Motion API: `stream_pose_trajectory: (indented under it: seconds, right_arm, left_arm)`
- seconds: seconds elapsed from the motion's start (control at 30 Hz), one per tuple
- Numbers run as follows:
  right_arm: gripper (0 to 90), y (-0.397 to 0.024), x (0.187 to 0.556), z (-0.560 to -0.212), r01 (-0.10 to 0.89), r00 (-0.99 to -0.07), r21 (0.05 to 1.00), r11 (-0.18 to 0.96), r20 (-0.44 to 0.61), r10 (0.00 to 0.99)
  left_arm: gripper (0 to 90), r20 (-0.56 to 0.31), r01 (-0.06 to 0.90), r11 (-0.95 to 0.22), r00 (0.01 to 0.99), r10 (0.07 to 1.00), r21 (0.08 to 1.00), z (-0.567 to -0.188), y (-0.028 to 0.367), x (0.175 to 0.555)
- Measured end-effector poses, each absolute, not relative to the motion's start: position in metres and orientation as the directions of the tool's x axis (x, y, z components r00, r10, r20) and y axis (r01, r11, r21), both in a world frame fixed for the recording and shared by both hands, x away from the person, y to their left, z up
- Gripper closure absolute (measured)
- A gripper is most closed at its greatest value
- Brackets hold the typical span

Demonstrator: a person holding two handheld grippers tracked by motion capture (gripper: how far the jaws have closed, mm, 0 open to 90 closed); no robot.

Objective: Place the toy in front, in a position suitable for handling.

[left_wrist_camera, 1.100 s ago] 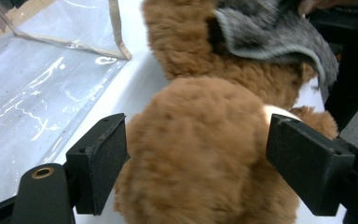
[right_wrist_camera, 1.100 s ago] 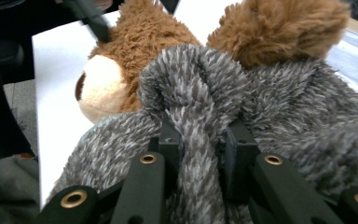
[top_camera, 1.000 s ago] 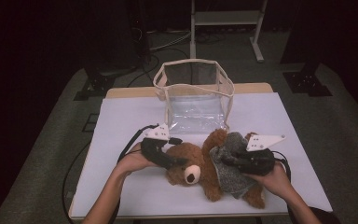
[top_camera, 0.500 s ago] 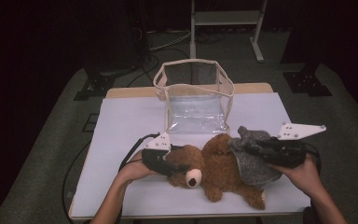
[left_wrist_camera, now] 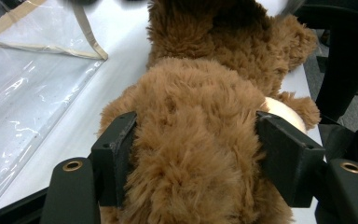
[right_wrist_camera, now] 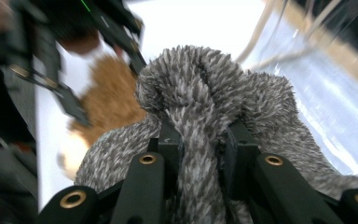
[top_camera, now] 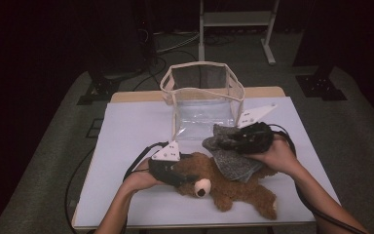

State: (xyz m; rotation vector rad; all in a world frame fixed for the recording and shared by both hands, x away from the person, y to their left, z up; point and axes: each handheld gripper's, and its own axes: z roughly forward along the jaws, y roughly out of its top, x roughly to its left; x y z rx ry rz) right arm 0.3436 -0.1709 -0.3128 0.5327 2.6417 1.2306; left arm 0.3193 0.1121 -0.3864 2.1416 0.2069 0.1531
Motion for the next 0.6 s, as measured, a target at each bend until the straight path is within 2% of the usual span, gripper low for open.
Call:
stream_pose_trajectory:
  seconds: [0.1, 0.17, 0.27, 0.37, 0.5, 0.6]
  right_arm:
    - [71.9, -0.168, 0.352, -0.335, 0.290, -0.916, 0.720, 0.630, 0.019, 0.400]
    - [71.9, -0.179, 0.352, -0.347, 0.333, -0.904, 0.741, 0.583, 0.075, 0.421]
    - [72.0, -0.197, 0.346, -0.353, 0.358, -0.891, 0.762, 0.539, 0.106, 0.442]
    - [72.0, -0.211, 0.338, -0.355, 0.373, -0.882, 0.781, 0.500, 0.131, 0.454]
    - [71.9, -0.215, 0.332, -0.350, 0.367, -0.881, 0.787, 0.495, 0.124, 0.456]
    - [71.9, -0.203, 0.331, -0.336, 0.325, -0.897, 0.796, 0.510, 0.089, 0.433]
  left_arm:
    - [32.7, 0.026, 0.090, -0.534, 0.978, 0.206, 0.841, -0.388, 0.115, 0.321]
    - [31.3, 0.014, 0.099, -0.527, 0.978, 0.207, 0.844, -0.388, 0.116, 0.321]
    - [26.9, 0.008, 0.109, -0.524, 0.976, 0.217, 0.845, -0.384, 0.120, 0.321]
    - [26.1, 0.004, 0.118, -0.518, 0.974, 0.229, 0.847, -0.382, 0.127, 0.322]
    - [34.9, 0.000, 0.124, -0.519, 0.972, 0.233, 0.846, -0.389, 0.128, 0.322]
    - [38.9, -0.008, 0.131, -0.509, 0.972, 0.237, 0.851, -0.393, 0.127, 0.324]
